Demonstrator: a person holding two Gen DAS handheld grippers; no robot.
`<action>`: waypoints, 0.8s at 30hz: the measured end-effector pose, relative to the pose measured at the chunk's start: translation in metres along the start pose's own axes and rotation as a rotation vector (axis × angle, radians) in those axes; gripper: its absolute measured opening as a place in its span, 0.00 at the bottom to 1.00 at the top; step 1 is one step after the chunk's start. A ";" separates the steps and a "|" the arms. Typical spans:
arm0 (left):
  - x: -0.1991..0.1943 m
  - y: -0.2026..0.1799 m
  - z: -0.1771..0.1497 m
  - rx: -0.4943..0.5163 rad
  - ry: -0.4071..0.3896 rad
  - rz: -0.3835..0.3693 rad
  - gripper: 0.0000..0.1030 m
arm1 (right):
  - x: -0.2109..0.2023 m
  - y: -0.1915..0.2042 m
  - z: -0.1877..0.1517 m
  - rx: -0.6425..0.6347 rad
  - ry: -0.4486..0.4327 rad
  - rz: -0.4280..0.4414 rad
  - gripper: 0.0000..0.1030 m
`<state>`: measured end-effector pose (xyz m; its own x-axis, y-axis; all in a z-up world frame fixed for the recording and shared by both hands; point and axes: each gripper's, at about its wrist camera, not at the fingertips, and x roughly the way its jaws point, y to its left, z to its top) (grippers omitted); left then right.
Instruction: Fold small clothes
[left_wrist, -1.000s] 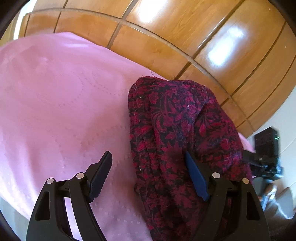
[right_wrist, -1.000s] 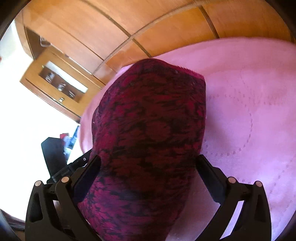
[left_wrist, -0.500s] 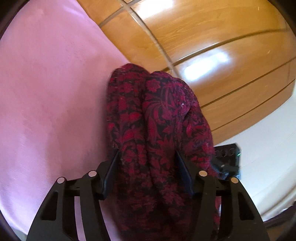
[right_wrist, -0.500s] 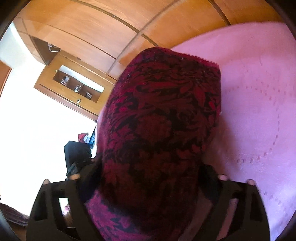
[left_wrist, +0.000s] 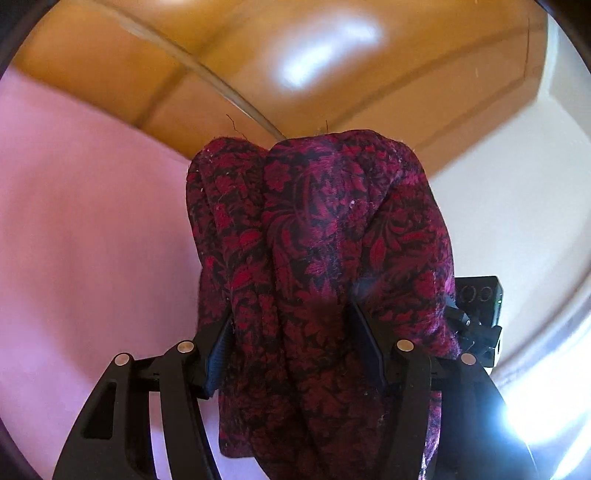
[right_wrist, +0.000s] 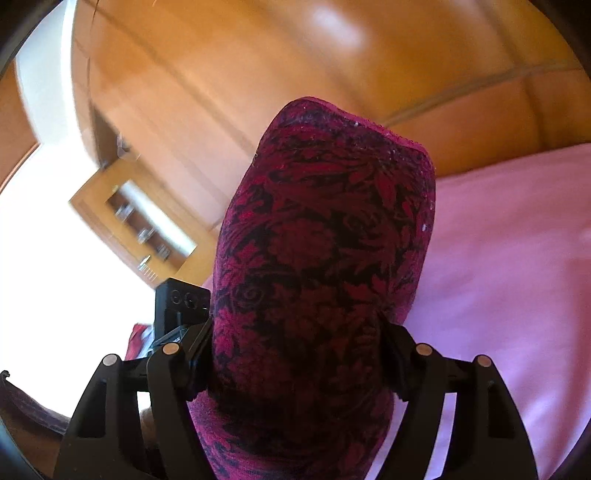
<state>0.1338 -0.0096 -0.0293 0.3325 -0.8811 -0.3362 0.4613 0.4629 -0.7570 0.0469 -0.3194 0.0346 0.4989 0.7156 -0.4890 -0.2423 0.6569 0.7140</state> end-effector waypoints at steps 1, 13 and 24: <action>0.021 -0.009 0.008 0.022 0.028 -0.004 0.57 | -0.017 -0.016 0.005 0.021 -0.038 -0.030 0.70; 0.202 -0.064 0.001 0.372 0.306 0.358 0.56 | -0.081 -0.175 -0.055 0.344 -0.096 -0.297 0.77; 0.195 -0.088 -0.009 0.467 0.198 0.571 0.57 | -0.110 -0.064 -0.037 0.024 -0.214 -0.658 0.61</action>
<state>0.1503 -0.2229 -0.0335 0.4906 -0.4731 -0.7318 0.5763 0.8061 -0.1348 -0.0233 -0.4314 0.0237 0.6896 0.1056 -0.7164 0.1842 0.9312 0.3146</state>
